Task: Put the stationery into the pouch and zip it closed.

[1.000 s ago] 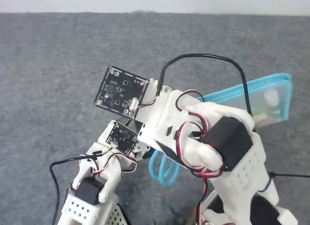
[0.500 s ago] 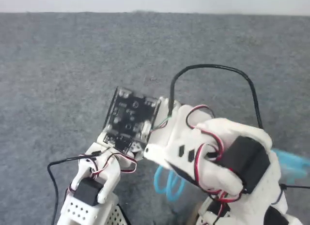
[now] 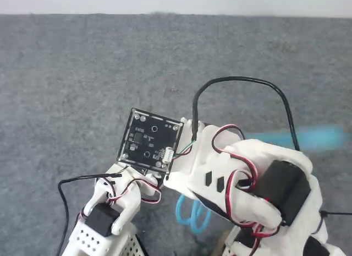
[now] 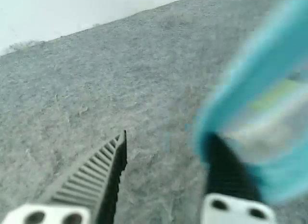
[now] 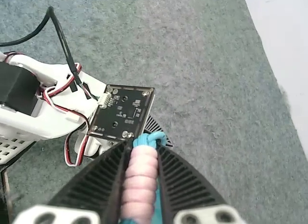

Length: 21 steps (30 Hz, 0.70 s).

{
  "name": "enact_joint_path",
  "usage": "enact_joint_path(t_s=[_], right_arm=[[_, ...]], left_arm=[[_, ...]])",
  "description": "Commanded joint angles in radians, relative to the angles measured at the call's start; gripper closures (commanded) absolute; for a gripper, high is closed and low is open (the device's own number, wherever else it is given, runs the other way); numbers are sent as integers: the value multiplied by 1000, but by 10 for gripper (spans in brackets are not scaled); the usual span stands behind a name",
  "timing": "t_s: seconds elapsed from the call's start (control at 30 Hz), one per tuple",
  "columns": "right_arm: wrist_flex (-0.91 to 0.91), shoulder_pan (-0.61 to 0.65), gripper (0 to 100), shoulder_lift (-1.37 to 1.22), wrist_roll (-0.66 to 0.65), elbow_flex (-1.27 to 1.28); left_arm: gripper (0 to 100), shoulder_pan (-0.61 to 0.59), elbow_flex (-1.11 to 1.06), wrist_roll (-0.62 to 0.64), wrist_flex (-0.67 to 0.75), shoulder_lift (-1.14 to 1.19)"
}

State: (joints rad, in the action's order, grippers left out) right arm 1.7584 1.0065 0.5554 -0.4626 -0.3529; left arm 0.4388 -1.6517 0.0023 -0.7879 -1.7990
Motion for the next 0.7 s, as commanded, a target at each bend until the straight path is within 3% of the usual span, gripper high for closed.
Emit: enact_joint_path(t_s=[0.0,0.3,0.5,0.67], right_arm=[[19,21,993,41,-21,-5],[27,-222,993,120,-34,209],[-85,-403,993,255,-32,609],[-305,-432,993,406,29,968]], left_arm=[[986,-2,18,-26,37,9],[987,-290,-28,-25,146,9],[987,-310,-36,-26,98,11],[987,-310,-36,-26,44,11]])
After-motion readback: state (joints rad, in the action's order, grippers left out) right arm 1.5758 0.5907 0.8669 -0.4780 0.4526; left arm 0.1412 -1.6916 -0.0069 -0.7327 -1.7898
